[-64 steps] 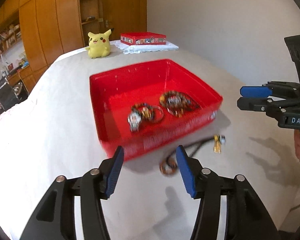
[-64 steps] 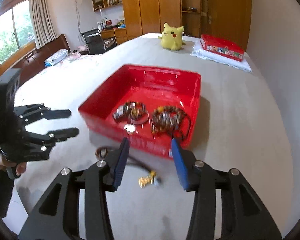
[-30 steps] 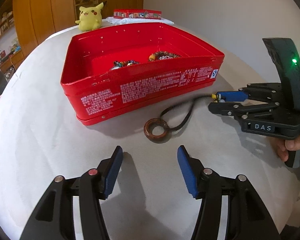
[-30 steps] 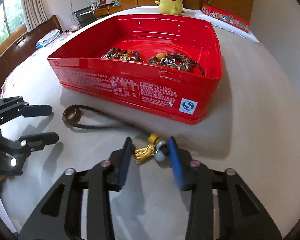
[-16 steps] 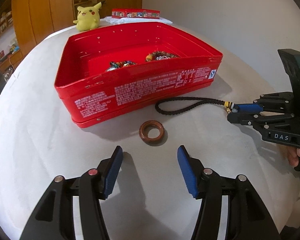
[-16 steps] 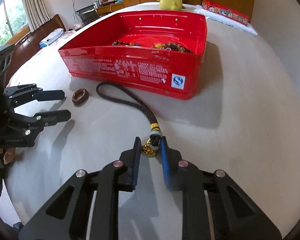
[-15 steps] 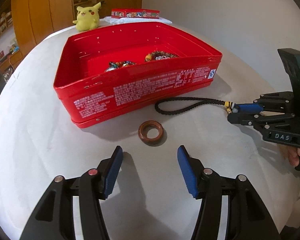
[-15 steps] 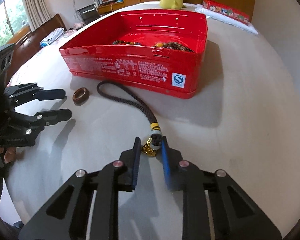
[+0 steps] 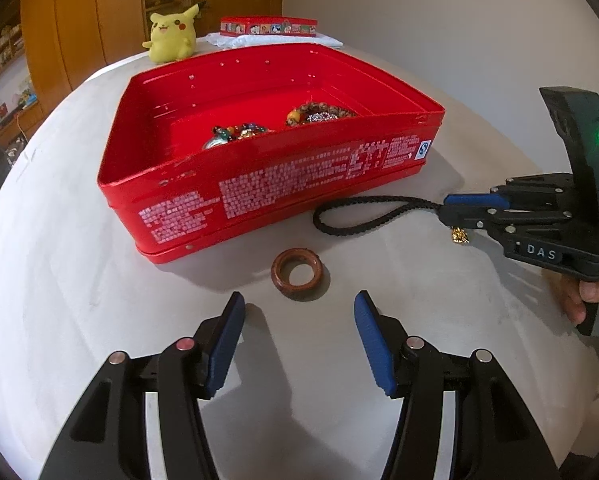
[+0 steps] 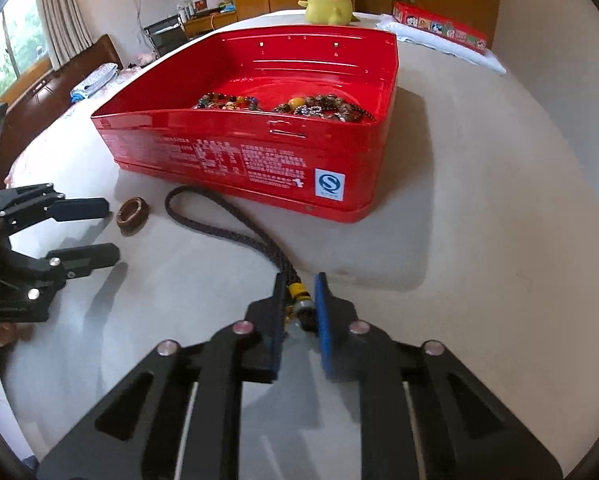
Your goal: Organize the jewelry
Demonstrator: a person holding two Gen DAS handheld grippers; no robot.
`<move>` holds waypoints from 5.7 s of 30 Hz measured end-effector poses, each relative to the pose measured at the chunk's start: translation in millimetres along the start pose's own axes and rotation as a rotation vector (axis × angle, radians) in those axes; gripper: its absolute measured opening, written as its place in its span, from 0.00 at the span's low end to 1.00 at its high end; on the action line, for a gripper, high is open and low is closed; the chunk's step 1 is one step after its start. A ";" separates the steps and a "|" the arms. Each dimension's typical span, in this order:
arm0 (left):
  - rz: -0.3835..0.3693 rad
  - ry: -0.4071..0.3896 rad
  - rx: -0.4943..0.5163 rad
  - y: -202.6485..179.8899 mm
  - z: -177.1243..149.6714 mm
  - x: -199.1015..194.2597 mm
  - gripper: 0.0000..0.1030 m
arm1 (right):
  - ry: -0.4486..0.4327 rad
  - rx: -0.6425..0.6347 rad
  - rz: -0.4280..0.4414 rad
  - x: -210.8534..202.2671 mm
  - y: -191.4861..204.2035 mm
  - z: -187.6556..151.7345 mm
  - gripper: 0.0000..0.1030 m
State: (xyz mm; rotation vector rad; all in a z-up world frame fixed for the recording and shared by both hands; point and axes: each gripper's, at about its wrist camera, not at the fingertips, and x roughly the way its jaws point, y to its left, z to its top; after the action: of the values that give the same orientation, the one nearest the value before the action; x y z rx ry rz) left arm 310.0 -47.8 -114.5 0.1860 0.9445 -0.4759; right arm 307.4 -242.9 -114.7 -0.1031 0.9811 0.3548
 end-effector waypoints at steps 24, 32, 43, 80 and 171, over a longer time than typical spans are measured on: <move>0.032 -0.023 -0.048 -3.1 10.4 12.0 0.28 | -0.033 0.052 0.071 -6.7 -13.5 -13.6 0.10; 0.045 -0.050 -0.052 -4.7 8.3 -8.6 0.28 | -0.027 0.046 0.063 -9.8 -10.1 -13.1 0.09; 0.069 -0.123 -0.013 -21.0 10.1 -59.2 0.28 | -0.057 0.028 0.059 -35.1 -0.1 -9.0 0.09; 0.092 -0.242 0.046 22.5 93.4 -100.6 0.28 | -0.206 -0.094 0.075 -102.0 18.9 131.4 0.09; 0.232 -0.152 -0.221 14.1 21.1 -146.1 0.96 | 0.010 0.138 -0.229 -113.1 53.4 54.3 0.97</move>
State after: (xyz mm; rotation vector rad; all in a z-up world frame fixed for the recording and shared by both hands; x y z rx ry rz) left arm 260.2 2.4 15.9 0.0566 0.8075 -0.1672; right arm 275.4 -207.5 13.1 -0.0906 0.9896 0.0762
